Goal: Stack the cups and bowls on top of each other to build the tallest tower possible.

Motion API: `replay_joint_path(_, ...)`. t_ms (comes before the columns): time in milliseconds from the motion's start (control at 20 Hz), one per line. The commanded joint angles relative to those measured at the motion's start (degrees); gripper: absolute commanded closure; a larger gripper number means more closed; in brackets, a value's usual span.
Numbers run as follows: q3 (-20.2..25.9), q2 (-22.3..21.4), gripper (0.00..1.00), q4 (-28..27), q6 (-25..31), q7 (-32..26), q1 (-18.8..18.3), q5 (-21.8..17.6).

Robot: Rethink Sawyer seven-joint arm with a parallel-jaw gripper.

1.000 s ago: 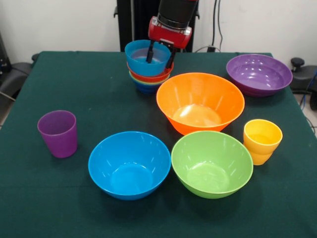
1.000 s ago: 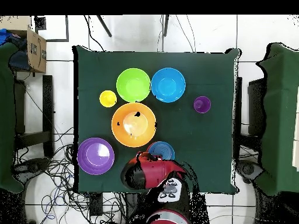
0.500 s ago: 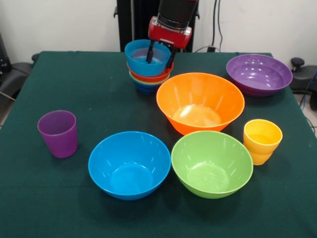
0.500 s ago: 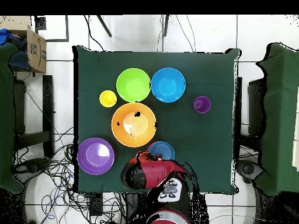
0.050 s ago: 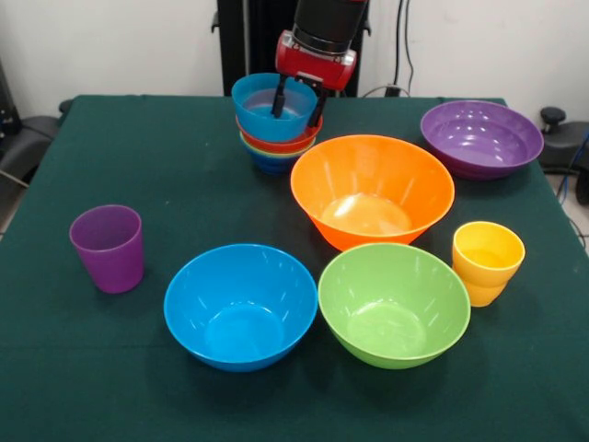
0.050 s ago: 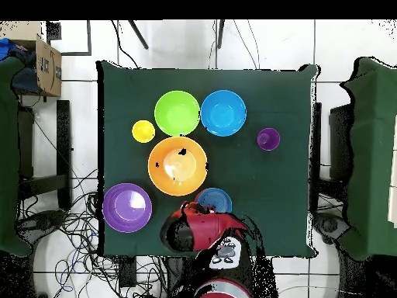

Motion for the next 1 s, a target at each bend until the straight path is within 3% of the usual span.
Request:
replay_joint_path(50,7.73,0.21,0.0,-0.11,0.83,7.44,0.08,3.06)
replay_joint_path(350,9.9,-3.4,0.0,1.52,3.53,6.51,-1.43,3.45)
replay_joint_path(1000,11.16,-3.7,0.0,2.24,3.27,6.34,-2.01,4.2)
